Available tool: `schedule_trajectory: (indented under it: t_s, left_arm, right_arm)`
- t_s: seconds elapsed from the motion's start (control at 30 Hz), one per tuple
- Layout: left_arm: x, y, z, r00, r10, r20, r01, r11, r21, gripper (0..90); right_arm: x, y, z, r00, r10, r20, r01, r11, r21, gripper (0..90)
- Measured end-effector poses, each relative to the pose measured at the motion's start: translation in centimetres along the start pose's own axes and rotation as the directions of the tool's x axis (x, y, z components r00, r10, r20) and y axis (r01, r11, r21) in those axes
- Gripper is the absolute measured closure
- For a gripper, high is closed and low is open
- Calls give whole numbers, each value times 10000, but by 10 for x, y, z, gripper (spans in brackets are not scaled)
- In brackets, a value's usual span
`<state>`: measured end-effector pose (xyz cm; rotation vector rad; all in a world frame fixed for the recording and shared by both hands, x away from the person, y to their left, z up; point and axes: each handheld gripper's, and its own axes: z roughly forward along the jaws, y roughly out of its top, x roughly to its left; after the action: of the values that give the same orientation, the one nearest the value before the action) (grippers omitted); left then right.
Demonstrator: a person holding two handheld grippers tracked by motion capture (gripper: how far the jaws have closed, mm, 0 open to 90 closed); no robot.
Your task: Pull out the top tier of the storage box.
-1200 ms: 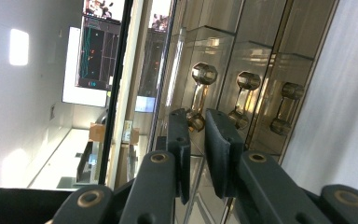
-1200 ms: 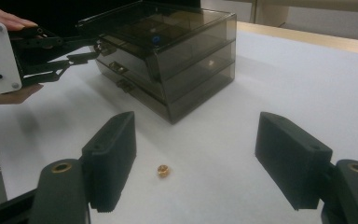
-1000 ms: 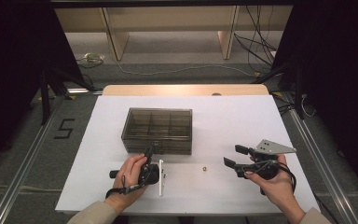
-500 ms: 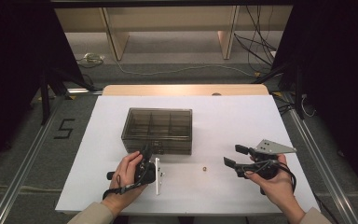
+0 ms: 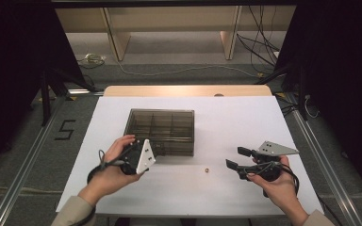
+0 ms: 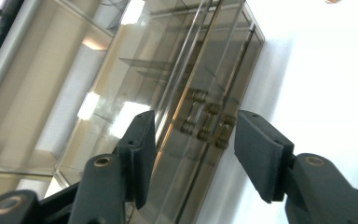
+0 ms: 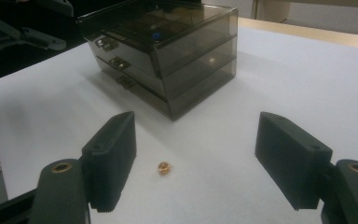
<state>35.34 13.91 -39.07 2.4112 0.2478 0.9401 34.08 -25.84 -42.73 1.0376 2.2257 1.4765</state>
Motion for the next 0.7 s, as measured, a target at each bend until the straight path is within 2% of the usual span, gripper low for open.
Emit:
schedule_trajectory:
  t_s: [0.03, 0.07, 0.1, 0.23, 0.3, 0.37, 0.47, 0.6, 0.7]
  left_arm:
    - [8, -1, -2, 9990, -69, 443, 64, 9999, 98, 535]
    - [15, -2, -4, 9959, -132, 897, 111, 9996, 245, 540]
    - [21, -3, -5, 9929, -139, 1181, 104, 9995, 308, 537]
    - [39, -5, -2, 9863, 295, 1623, -408, 9969, 666, 585]
    - [43, -7, 0, 9855, 544, 1604, -695, 9935, 901, 616]
    - [44, -10, 1, 9822, 787, 1707, -969, 9902, 1007, 650]
    - [44, -14, 2, 9783, 1031, 1795, -1267, 9840, 1255, 652]
    - [46, -18, 2, 9751, 1059, 1947, -1329, 9825, 1309, 670]
    - [46, -21, 3, 9720, 1247, 1990, -1561, 9761, 1509, 674]
  right_arm:
    - [0, 0, 0, 10000, 9, 2, -9, 10000, 3, 300]
    - [0, 0, 0, 10000, -27, 8, 27, 10000, 37, 301]
    - [0, 0, 1, 10000, -8, 20, 7, 10000, 49, 300]
    - [-1, -1, 1, 10000, -9, 38, 8, 10000, 88, 300]
    - [-1, -1, 1, 10000, 19, 17, -19, 9999, 103, 300]
    - [-1, -1, 0, 10000, 49, 21, -50, 10000, 80, 300]
    - [-2, -2, 0, 10000, 82, 2, -82, 9999, 70, 300]
    - [-2, -2, 0, 10000, 65, 11, -65, 9999, 112, 301]
    - [-1, -2, 1, 9999, 101, 12, -101, 9999, 123, 301]
